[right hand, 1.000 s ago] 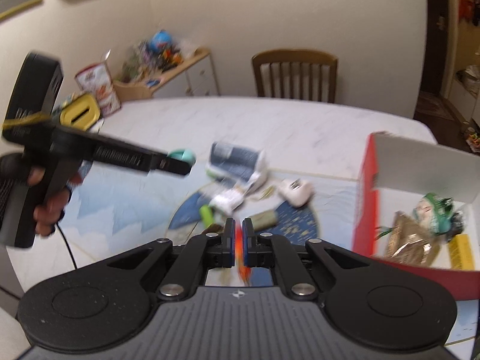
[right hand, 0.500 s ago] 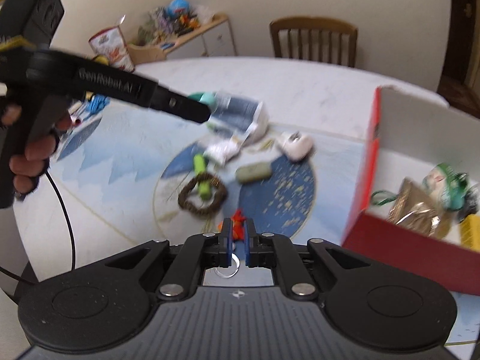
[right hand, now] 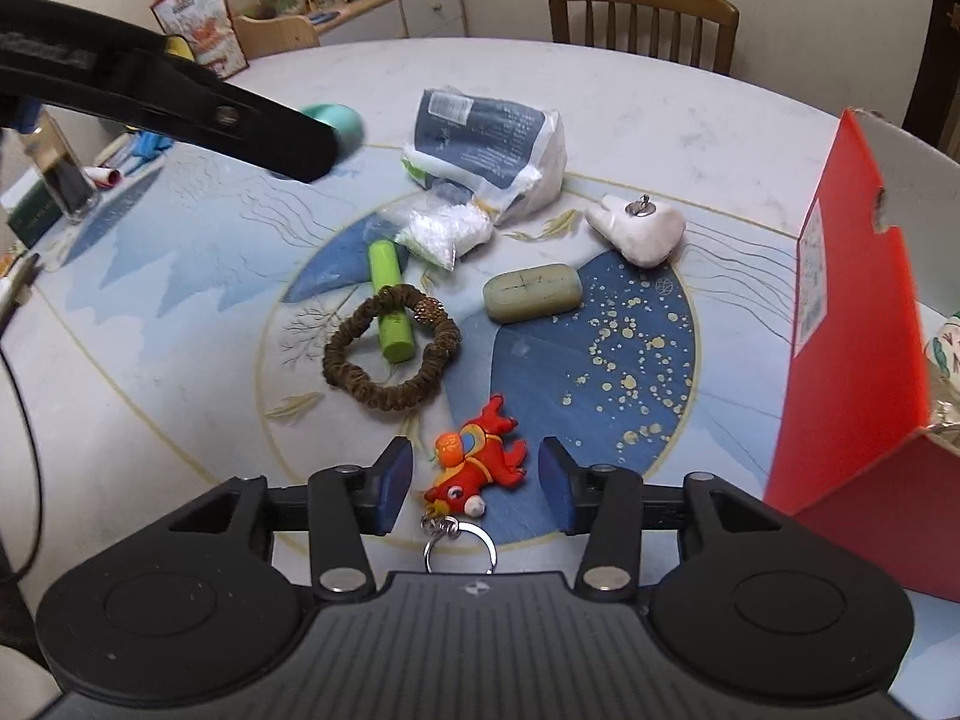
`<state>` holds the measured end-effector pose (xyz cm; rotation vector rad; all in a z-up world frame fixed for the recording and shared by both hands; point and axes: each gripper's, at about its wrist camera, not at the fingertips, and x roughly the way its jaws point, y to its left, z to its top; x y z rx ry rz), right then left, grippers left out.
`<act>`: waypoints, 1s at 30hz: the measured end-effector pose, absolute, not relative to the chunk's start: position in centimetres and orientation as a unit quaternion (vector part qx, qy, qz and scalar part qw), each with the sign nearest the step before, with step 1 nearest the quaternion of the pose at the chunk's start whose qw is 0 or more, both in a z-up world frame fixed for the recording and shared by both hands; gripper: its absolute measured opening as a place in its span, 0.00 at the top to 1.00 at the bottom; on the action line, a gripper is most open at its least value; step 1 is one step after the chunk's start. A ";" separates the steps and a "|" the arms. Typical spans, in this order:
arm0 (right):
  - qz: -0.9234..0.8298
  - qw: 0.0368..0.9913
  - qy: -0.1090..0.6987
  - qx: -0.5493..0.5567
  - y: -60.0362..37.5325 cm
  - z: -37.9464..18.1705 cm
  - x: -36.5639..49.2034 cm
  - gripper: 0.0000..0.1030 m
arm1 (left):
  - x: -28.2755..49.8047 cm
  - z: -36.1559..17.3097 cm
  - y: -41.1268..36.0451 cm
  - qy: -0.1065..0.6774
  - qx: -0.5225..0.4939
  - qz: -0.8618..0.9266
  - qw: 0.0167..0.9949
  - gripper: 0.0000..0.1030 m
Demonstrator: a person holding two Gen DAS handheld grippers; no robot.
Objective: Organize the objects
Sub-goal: 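Lift and carry the teal eraser and red toy over the shoebox with both grippers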
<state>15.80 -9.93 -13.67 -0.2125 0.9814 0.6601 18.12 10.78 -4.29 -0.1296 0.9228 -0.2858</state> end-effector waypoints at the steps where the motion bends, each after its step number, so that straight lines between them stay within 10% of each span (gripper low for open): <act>1: 0.307 0.824 0.464 -0.103 -9.7 -13.9 15.9 0.51 | 18.1 -4.4 11.1 0.444 -0.063 -0.137 0.883 0.66; 30: 0.272 0.843 0.448 -0.118 -9.2 -12.9 14.9 0.64 | 17.7 -4.6 12.1 0.449 -0.063 -0.149 0.879 0.66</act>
